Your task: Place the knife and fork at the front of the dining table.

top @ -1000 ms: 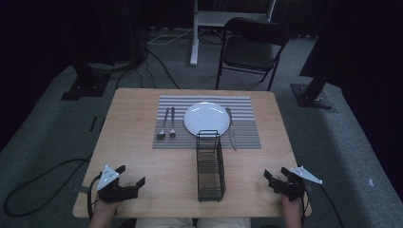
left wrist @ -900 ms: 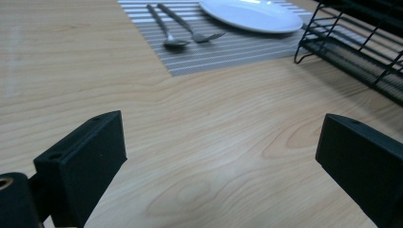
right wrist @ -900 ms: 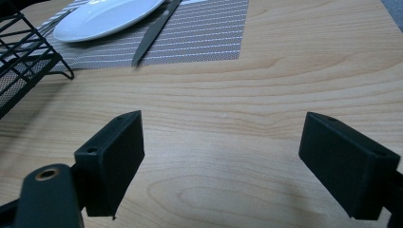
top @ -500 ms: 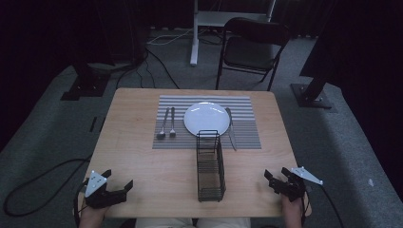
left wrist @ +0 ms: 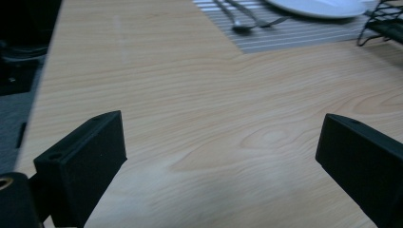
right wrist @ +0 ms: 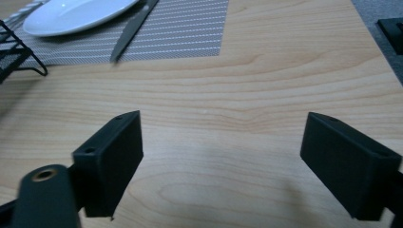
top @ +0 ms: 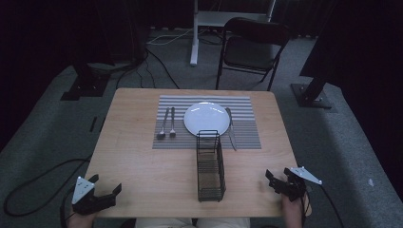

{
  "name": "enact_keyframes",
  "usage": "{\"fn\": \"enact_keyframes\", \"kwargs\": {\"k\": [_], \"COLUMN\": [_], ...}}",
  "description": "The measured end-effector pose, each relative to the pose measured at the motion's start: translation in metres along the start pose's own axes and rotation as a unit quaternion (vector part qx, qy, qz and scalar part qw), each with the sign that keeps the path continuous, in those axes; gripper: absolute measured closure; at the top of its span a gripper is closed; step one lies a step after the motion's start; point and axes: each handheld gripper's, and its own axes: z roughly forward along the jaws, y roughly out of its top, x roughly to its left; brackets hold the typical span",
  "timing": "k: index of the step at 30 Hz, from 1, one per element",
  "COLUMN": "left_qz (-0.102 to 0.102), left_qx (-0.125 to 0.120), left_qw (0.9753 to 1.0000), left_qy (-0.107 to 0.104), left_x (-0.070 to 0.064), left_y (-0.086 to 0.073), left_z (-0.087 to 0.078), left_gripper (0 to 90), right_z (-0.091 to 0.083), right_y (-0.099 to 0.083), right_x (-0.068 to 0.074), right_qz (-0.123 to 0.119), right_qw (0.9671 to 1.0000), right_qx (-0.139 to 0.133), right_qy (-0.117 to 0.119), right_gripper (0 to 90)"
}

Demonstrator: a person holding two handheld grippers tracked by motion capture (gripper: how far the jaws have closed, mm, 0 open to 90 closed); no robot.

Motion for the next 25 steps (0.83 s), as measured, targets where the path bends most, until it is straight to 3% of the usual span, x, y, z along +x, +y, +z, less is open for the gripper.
{"fn": "enact_keyframes", "kwargs": {"k": [5,13,17,25], "left_qz": [-0.009,-0.016,-0.023,-0.034], "left_qx": [0.002,0.004,0.003,0.0], "left_qw": [0.9997,0.9987,0.9985,0.9985], "left_qy": [0.023,0.049,0.049,0.042], "left_x": [0.01,0.019,0.02,0.02], "left_y": [-0.004,-0.009,-0.009,-0.009], "left_z": [-0.009,-0.016,-0.016,-0.014], "left_gripper": [2.7,2.7,2.7,2.7], "right_z": [-0.006,-0.021,-0.024,-0.022], "right_y": [-0.002,-0.01,-0.011,-0.01], "right_x": [-0.004,-0.014,-0.021,-0.022], "right_qz": [0.003,0.011,0.029,0.03], "right_qw": [0.9999,0.9998,0.9994,0.9995], "right_qx": [-0.006,-0.008,-0.015,-0.005], "right_qy": [0.01,-0.011,-0.01,-0.004], "right_gripper": [13.3,13.3,13.4,13.6]}}
